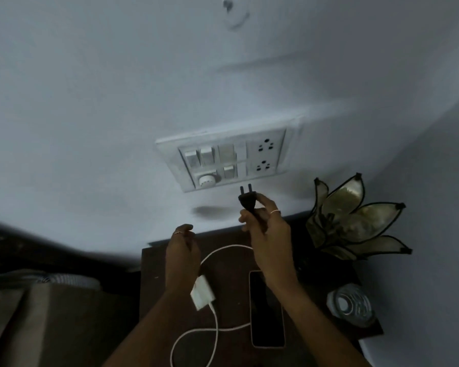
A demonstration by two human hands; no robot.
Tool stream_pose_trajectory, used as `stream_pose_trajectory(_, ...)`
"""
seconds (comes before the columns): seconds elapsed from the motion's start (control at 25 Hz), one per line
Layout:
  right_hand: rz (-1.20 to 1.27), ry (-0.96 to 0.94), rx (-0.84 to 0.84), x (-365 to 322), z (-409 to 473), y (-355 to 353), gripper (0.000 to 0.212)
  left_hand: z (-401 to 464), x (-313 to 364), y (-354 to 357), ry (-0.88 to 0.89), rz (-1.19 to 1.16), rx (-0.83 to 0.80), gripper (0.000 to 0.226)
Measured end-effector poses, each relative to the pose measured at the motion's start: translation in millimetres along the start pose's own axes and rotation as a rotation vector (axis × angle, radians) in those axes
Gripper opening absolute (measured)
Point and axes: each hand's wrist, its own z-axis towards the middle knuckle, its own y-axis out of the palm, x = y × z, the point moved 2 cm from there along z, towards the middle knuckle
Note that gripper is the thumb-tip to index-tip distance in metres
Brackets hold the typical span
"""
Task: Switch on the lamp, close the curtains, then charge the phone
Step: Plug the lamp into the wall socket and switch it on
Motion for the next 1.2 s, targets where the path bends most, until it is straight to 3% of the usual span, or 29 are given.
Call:
stream_pose_trajectory(0.2,-0.043,0.025,0.146,-10.0,12.6,-20.8,0.017,0.0,30.1,-3.7,0.055,-0.038,-0.019,0.039)
stream_pose_trajectory(0.48,-0.198,0.014,0.195,-8.5,41.5,-24.3,0.020,0.0,40.5,-1.9,0.107,-0.041,-0.035,0.039)
stream_pose_trajectory(1.2,-0.277,0.020,0.258,-16.9,53.6,-20.9,0.022,0.2,43.1,3.9,0.096,-0.004,-0.065,0.039)
